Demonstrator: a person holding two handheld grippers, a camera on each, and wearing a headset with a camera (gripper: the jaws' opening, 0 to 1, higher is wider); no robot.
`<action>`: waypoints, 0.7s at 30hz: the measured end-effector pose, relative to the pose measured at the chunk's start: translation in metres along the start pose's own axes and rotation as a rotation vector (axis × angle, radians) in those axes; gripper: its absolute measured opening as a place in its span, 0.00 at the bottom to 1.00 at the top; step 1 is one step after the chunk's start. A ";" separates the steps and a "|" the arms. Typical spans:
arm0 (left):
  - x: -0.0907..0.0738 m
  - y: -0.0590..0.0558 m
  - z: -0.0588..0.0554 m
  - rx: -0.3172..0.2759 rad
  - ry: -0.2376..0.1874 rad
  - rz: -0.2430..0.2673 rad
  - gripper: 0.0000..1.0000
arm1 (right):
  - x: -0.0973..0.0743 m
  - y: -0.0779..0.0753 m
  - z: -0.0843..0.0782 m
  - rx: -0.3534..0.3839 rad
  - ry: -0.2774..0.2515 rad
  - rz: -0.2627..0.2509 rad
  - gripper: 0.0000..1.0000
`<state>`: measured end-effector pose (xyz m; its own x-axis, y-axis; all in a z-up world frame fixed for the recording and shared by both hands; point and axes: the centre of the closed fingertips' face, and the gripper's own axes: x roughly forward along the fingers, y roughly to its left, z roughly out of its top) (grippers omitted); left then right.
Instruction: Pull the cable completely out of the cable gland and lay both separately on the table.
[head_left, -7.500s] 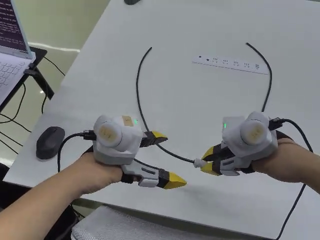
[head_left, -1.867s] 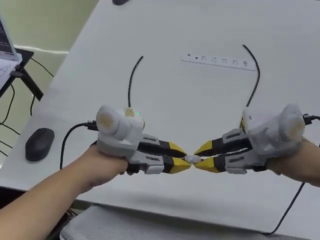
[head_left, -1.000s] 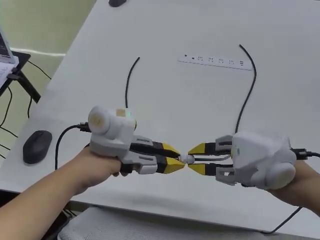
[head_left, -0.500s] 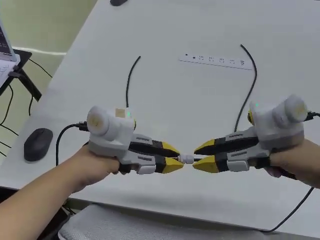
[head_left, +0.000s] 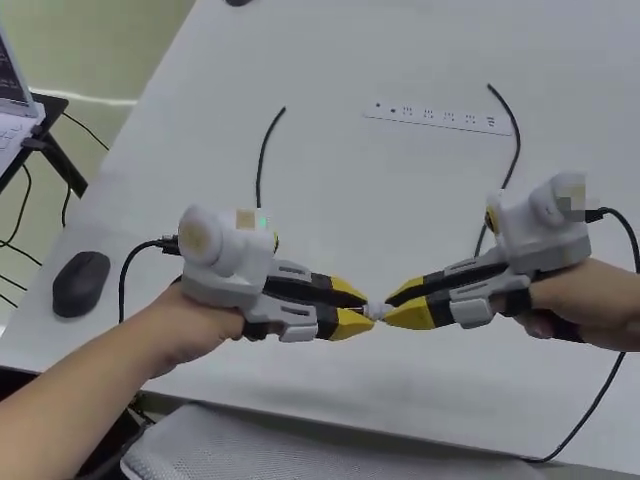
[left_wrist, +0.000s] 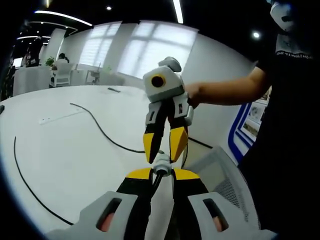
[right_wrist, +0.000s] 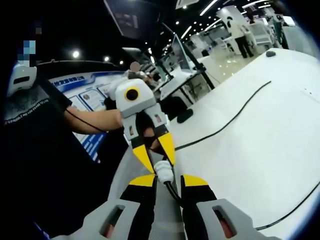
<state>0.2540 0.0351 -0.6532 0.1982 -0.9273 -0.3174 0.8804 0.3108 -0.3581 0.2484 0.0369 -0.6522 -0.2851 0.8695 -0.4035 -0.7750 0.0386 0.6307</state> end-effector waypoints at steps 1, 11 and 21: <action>0.001 -0.001 0.000 0.004 0.000 -0.001 0.15 | 0.000 0.001 -0.001 0.007 0.008 0.010 0.14; 0.004 -0.003 -0.004 -0.011 0.020 -0.013 0.15 | -0.001 0.006 -0.007 -0.078 0.033 0.022 0.08; -0.001 -0.001 0.000 -0.061 -0.006 -0.007 0.14 | 0.000 0.009 0.000 -0.443 0.078 -0.106 0.07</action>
<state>0.2533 0.0354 -0.6526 0.1950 -0.9305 -0.3100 0.8541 0.3164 -0.4128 0.2419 0.0370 -0.6462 -0.2200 0.8315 -0.5101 -0.9637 -0.1040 0.2461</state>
